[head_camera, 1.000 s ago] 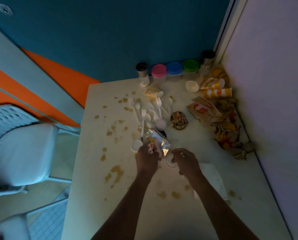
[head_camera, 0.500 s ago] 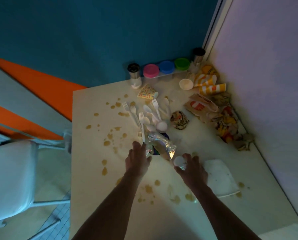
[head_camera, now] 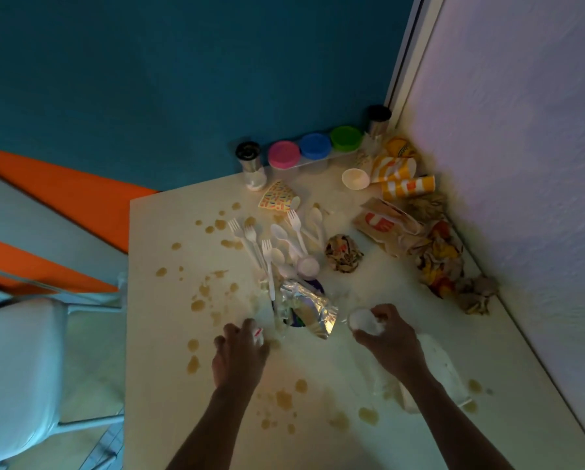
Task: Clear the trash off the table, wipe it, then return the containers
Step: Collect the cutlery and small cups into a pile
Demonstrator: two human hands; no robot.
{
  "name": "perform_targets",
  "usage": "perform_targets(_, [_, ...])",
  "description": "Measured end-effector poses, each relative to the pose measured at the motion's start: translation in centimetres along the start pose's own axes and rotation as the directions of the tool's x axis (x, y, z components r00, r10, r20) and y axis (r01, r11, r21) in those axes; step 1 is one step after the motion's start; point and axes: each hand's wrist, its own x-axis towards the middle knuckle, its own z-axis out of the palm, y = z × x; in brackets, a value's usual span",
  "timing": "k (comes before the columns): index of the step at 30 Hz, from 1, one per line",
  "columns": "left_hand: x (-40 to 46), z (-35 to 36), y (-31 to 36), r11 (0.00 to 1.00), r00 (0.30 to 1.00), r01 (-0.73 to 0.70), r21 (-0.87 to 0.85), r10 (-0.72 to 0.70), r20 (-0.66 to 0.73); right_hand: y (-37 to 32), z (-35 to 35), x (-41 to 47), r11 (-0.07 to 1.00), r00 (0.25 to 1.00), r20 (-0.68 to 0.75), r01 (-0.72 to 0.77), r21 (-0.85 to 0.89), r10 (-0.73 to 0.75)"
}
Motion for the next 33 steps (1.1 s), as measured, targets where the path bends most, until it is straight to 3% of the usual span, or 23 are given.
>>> perform_targets(3, [0.4, -1.0, 0.9, 0.99, 1.0, 0.015, -0.141, -0.016, -0.003, -1.0, -1.4, 1.6, 0.99, 0.987, 0.073, 0.139, 0.016, -0.14])
perform_targets(7, [2.1, -4.1, 5.2, 0.967, 0.993, -0.059, -0.25, 0.03, -0.117, -2.0, -1.6, 3.3, 0.925, 0.935, 0.249, 0.31, -0.22, -0.254])
perform_targets(11, [4.9, -6.1, 10.7, 0.964, 0.967, -0.226, -0.141, 0.204, -0.155, -2.9, -0.2, 4.2, 0.839, 0.92, 0.309, 0.357, -0.41, -0.24])
perform_targets(13, [6.3, -6.0, 13.1, 0.966, 0.963, -0.256, -0.038, 0.251, -0.103, -2.8, 0.6, 4.5, 0.819, 0.926, 0.298, 0.352, -0.453, -0.234])
perform_targets(16, [8.3, -5.0, 15.7, 0.964, 0.973, -0.23, 0.131, 0.226, 0.044, -2.4, 1.6, 4.9, 0.8, 0.924, 0.265, 0.372, -0.47, -0.274])
perform_targets(19, [9.4, -3.6, 16.4, 0.953, 0.981, -0.185, 0.241, 0.164, 0.104, -2.3, 2.1, 4.9, 0.756, 0.909, 0.255, 0.416, -0.506, -0.329])
perform_targets(26, [9.5, -1.7, 16.6, 0.926, 0.982, -0.187, 0.327, 0.17, 0.08, -2.7, 1.7, 5.7, 0.71, 0.841, 0.326, 0.539, -0.453, -0.431])
perform_targets(29, [9.7, -2.0, 16.9, 0.923, 0.979, -0.204, 0.326, 0.181, 0.098, -3.6, 1.5, 6.4, 0.718, 0.844, 0.324, 0.535, -0.446, -0.427])
perform_targets(33, [10.1, -2.5, 17.2, 0.93, 0.969, -0.238, 0.279, 0.207, 0.135, -4.5, 1.0, 7.4, 0.7, 0.825, 0.437, 0.548, -0.459, -0.359])
